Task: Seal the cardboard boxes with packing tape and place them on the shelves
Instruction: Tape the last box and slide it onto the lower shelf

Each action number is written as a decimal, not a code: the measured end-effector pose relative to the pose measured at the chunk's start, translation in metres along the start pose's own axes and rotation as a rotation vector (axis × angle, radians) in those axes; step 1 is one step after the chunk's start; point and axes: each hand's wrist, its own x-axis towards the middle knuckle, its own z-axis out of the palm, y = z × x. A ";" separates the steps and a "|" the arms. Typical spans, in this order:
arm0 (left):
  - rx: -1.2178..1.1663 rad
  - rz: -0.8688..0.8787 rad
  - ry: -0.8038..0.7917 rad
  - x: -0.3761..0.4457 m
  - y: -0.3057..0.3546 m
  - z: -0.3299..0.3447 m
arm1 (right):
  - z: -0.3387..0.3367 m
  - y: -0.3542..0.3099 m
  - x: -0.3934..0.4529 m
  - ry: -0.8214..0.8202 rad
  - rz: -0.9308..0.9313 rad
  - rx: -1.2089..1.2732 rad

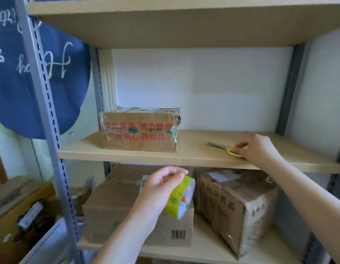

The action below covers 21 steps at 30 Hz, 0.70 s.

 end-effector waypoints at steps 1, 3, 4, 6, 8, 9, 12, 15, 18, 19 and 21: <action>-0.005 -0.002 -0.008 -0.001 0.000 0.002 | 0.000 -0.003 -0.005 0.081 -0.025 -0.025; 0.018 -0.009 -0.025 -0.001 -0.003 0.003 | -0.001 -0.015 -0.032 0.283 -0.181 0.014; 0.040 -0.020 -0.030 -0.002 -0.006 0.003 | -0.001 -0.025 -0.054 0.295 -0.272 0.093; 0.079 -0.047 -0.035 -0.005 -0.015 0.003 | 0.008 -0.043 -0.096 0.094 -0.373 0.303; 0.127 -0.077 -0.044 -0.009 -0.026 0.006 | 0.030 -0.048 -0.121 -0.119 -0.341 0.425; 0.150 -0.097 -0.053 -0.011 -0.032 0.008 | 0.045 -0.043 -0.125 -0.167 -0.306 0.437; 0.186 -0.183 -0.095 -0.020 -0.055 0.012 | 0.082 -0.023 -0.136 -0.208 -0.183 0.449; 0.243 -0.289 -0.166 -0.025 -0.086 0.011 | 0.106 0.003 -0.152 -0.257 -0.091 0.501; 0.293 -0.405 -0.301 -0.030 -0.126 0.006 | 0.137 0.032 -0.169 -0.409 0.105 0.608; 0.296 -0.443 -0.344 -0.034 -0.142 0.004 | 0.151 0.044 -0.174 -0.454 0.194 0.648; 0.285 -0.515 -0.398 -0.044 -0.170 0.000 | 0.179 0.069 -0.185 -0.508 0.355 0.700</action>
